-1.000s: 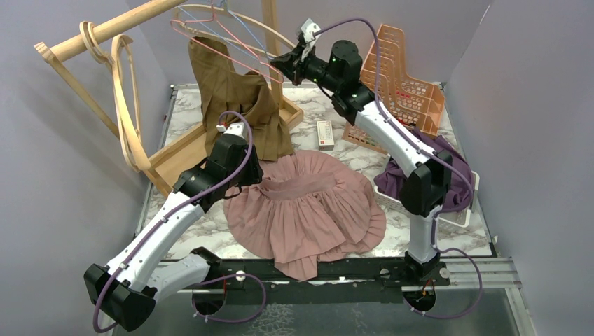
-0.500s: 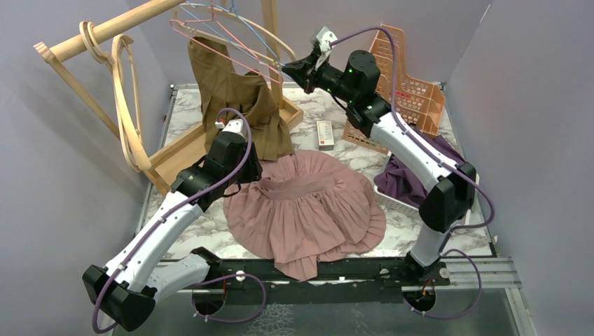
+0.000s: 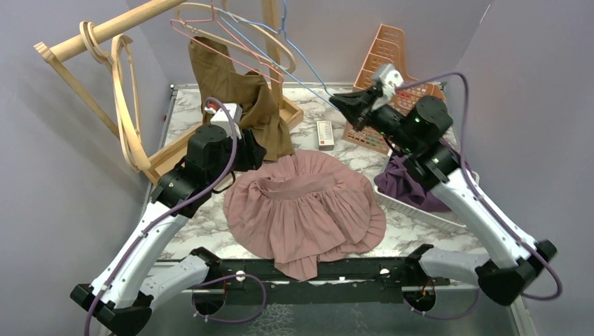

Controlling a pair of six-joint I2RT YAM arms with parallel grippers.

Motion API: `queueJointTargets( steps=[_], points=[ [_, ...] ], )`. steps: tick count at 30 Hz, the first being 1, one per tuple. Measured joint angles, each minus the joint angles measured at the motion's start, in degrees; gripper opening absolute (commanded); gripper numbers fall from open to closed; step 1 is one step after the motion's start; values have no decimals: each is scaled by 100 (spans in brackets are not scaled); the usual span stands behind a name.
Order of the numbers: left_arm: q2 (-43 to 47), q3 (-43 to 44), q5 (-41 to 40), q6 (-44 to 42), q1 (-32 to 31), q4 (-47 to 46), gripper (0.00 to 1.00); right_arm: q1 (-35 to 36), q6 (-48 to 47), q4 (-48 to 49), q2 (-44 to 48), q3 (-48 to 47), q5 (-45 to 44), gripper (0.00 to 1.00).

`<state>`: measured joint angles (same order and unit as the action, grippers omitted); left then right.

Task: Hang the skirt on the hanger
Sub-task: Pick up the hanger from the clothesline, then hang the skirt on the hanger.

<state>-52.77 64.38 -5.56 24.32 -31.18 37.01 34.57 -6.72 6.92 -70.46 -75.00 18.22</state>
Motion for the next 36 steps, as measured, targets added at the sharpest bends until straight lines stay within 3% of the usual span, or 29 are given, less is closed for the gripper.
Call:
queueJointTargets(
  steps=[4,6,10,14,18,24,32,36],
  points=[
    [85,310,295,-328,0,-341,68,0,-22,-785,1252,557,-216,1],
    [98,570,413,-531,0,-566,86,0,-7,-1231,1895,710,-302,1],
    [92,1174,682,-957,0,-1008,98,0,66,-2000,2839,678,-361,1],
    [31,1921,973,-1683,0,-1318,99,0,63,-2804,3272,382,-240,1],
    [138,2140,1316,-2406,0,-1569,99,0,81,-3491,3383,332,61,1],
    [367,1912,2258,-3436,0,-1661,92,0,173,-4253,3388,328,706,1],
    [452,994,3617,-4411,0,-1499,66,0,216,-4662,3364,251,1307,1],
    [411,789,3849,-4671,0,-1375,49,0,203,-4760,3292,195,1569,1]
  ],
)
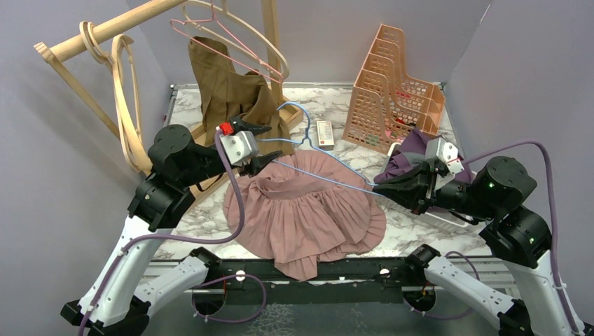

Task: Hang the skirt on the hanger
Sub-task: Hang the skirt on the hanger.

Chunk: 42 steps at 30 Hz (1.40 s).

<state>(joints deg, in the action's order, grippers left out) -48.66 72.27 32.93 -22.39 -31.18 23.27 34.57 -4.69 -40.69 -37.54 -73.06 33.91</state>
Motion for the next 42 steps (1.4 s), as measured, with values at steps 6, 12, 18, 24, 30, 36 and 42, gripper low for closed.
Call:
queueJointTargets(
  steps=[6,12,18,24,30,36,42],
  points=[
    [-7,63,107,-428,0,280,0,0,-125,-173,-219,-96,339,1],
    [-35,105,181,-833,2,756,0,0,-201,-245,-378,-164,538,13],
    [35,28,173,-885,15,820,0,2,-179,-210,-671,-378,590,65],
    [-7,-98,173,-951,15,820,0,26,72,55,-1552,-1001,343,67],
    [-173,-251,168,-984,15,754,0,26,638,586,-2769,-1534,350,66],
    [-343,-551,111,-984,15,605,0,85,1709,1449,-3639,-1506,870,63],
    [-378,-697,114,-973,15,461,0,223,2282,2081,-3807,-1451,1134,48]
  ],
)
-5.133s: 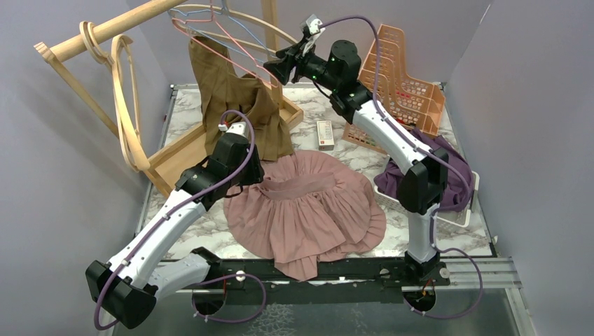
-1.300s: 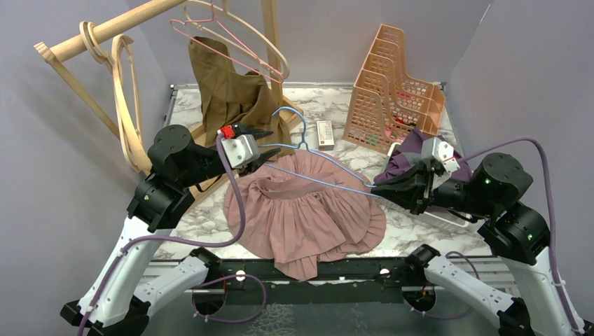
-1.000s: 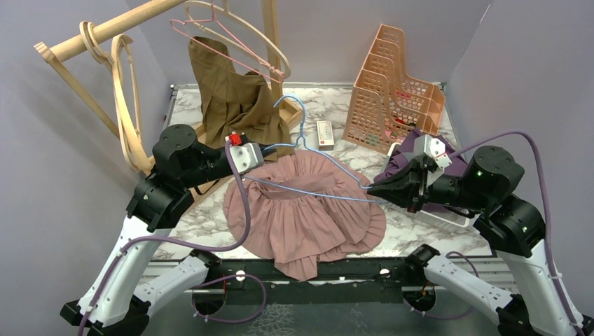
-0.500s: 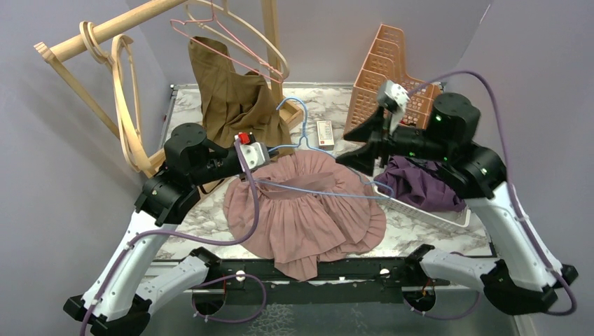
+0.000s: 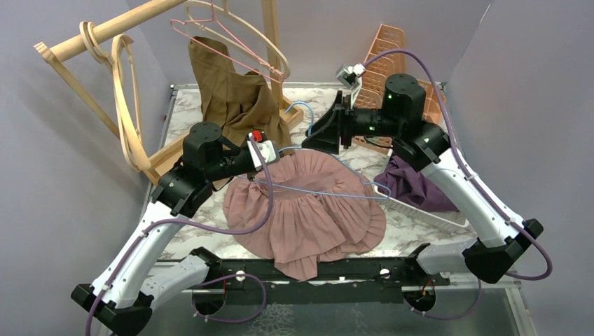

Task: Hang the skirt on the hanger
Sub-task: Hang the skirt on the hanger.

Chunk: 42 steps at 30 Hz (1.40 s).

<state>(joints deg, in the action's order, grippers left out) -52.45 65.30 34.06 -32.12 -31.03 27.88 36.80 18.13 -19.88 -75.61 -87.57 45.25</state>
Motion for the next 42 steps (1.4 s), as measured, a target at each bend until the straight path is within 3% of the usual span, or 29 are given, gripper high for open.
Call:
queueJointTargets(
  steps=[6,9,11,13,17,23,30,38,42],
  points=[
    [-24,-57,0,28,0,-107,0,105,173,385,-153,122,170,30],
    [-39,-79,0,87,0,-175,0,111,173,409,-212,267,245,11],
    [-39,-136,-11,170,4,-184,29,114,129,417,-238,330,302,2],
    [-50,-205,-39,306,4,-219,47,114,-7,387,-236,358,293,1],
    [46,-398,-321,1099,2,-411,58,114,-549,385,-83,619,-37,1],
    [756,-1362,-1432,3333,2,-525,59,114,-1687,179,743,1569,-885,1],
    [1207,-2262,-3112,5845,0,59,58,114,-3058,-472,1091,1740,-1237,1],
    [-122,-2280,-3880,6832,24,393,54,114,-4201,-1207,765,1602,-717,1],
    [-662,-2323,-3963,6931,114,308,44,114,-4417,-1325,540,1530,-608,1]
  ],
)
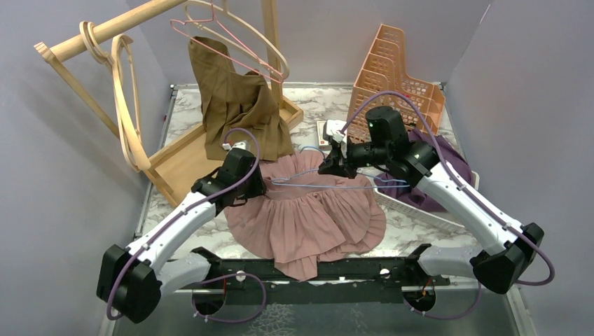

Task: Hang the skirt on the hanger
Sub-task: Hang the skirt on the hanger.

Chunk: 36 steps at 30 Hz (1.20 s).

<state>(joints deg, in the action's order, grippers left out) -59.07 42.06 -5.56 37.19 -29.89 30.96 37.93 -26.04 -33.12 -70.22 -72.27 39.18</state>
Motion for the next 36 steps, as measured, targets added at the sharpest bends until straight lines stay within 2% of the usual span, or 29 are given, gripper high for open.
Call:
queueJointTargets(
  steps=[6,10,11,18,27,31,36],
  points=[
    [-507,0,-17,11,216,-275,25,0,-105,-4,-289,-37,52,1],
    [-557,0,-4,-39,295,-448,2,0,-105,-2,-411,-98,92,1],
    [-562,0,13,-61,315,-483,0,0,-105,-4,-448,-125,107,1],
    [-551,76,568,-505,369,-531,0,0,98,2,-765,-411,170,1],
    [31,560,1744,-831,369,-527,0,0,732,332,-841,-216,269,1],
    [59,601,2367,-785,369,-551,0,24,1261,1213,-723,431,31,1],
    [120,442,3340,-713,374,-846,0,179,1860,2806,-457,1709,-247,1]
  ],
)
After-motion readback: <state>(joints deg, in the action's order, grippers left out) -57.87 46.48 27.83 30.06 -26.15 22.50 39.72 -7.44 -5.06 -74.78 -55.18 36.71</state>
